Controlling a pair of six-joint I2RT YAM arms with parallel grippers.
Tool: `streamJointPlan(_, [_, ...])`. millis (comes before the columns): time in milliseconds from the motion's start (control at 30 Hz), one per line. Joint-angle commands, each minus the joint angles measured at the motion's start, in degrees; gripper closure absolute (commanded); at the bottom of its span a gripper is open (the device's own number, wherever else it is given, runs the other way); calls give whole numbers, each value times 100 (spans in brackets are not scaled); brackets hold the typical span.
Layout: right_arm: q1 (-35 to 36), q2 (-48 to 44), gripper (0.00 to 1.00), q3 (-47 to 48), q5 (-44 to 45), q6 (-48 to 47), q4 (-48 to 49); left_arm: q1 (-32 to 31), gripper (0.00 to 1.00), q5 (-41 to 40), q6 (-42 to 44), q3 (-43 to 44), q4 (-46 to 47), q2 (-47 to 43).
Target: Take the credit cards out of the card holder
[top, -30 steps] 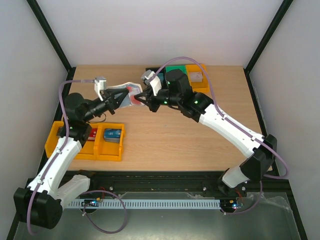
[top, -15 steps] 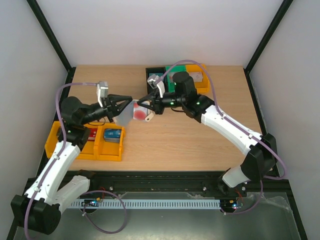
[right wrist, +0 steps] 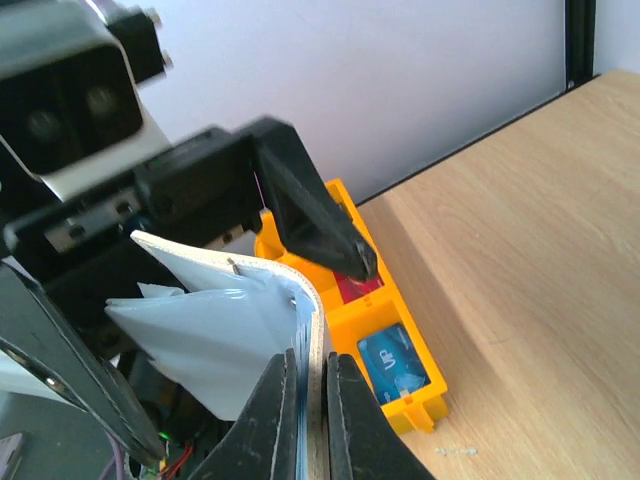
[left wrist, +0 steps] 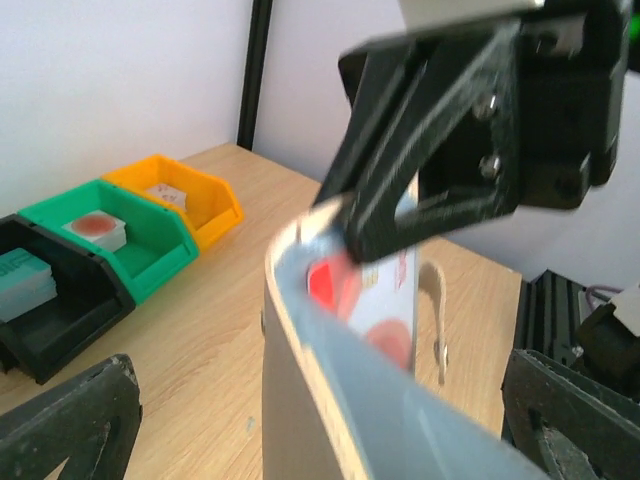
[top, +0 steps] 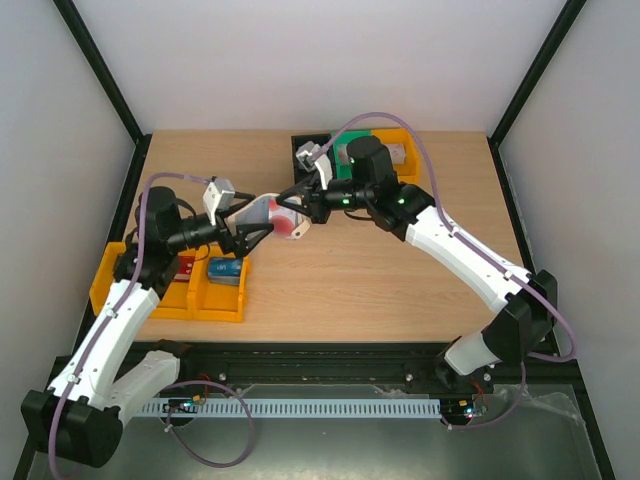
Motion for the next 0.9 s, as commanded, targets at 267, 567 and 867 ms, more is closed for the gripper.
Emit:
streamJointPlan(267, [-34, -64, 98, 366, -671, -89, -118, 17, 30, 70, 938, 49, -498, -75])
streamJointPlan(567, [-113, -17, 98, -40, -993, 496, 742, 6, 98, 570, -896, 11, 210, -64])
streamJointPlan(867, [-398, 161, 68, -756, -1608, 1365, 1668, 146, 98, 968, -2385, 751, 30, 645])
